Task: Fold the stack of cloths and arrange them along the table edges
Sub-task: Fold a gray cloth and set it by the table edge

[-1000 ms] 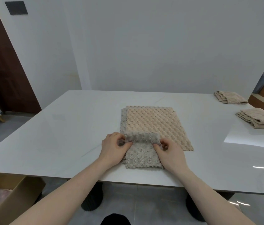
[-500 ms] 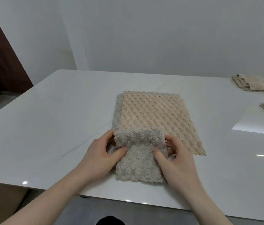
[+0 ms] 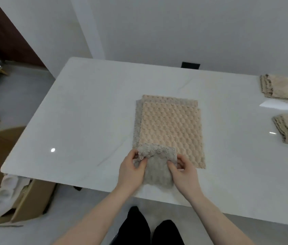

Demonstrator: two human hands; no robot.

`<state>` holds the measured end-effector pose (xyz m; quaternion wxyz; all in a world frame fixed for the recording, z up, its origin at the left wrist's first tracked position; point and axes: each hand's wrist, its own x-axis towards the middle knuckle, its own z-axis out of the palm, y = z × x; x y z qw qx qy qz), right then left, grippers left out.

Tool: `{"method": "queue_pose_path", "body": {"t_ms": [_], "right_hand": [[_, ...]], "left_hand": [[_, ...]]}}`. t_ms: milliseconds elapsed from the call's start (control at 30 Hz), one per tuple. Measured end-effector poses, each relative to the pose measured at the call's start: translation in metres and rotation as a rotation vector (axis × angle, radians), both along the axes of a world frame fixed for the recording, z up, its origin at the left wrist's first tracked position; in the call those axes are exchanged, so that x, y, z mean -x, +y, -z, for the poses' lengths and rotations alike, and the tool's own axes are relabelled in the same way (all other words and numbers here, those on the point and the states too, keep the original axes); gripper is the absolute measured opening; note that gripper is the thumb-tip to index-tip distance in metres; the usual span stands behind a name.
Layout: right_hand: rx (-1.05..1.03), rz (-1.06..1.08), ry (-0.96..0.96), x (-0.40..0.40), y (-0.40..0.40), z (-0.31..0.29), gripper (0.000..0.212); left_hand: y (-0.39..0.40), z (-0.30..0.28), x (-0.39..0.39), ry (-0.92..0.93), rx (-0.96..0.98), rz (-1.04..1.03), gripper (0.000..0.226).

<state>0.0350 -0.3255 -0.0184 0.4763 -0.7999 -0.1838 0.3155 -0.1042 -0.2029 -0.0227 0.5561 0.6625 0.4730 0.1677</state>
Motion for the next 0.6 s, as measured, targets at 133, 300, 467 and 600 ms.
{"method": "queue_pose_path", "body": {"t_ms": [133, 300, 467, 600], "right_hand": [[0.043, -0.046, 0.043, 0.003, 0.003, -0.068, 0.011], [0.082, -0.217, 0.028, 0.004, 0.009, -0.108, 0.017], [0.093, -0.352, 0.078, 0.016, 0.022, -0.130, 0.026], [0.066, -0.432, 0.110, 0.034, 0.046, -0.144, 0.028]], "left_hand": [[-0.027, -0.064, 0.016, -0.027, 0.162, -0.109, 0.010], [-0.036, -0.107, 0.036, 0.011, 0.226, -0.178, 0.008], [-0.044, -0.139, 0.055, -0.010, 0.290, -0.313, 0.011], [-0.038, -0.159, 0.081, -0.048, 0.289, -0.420, 0.017]]}}
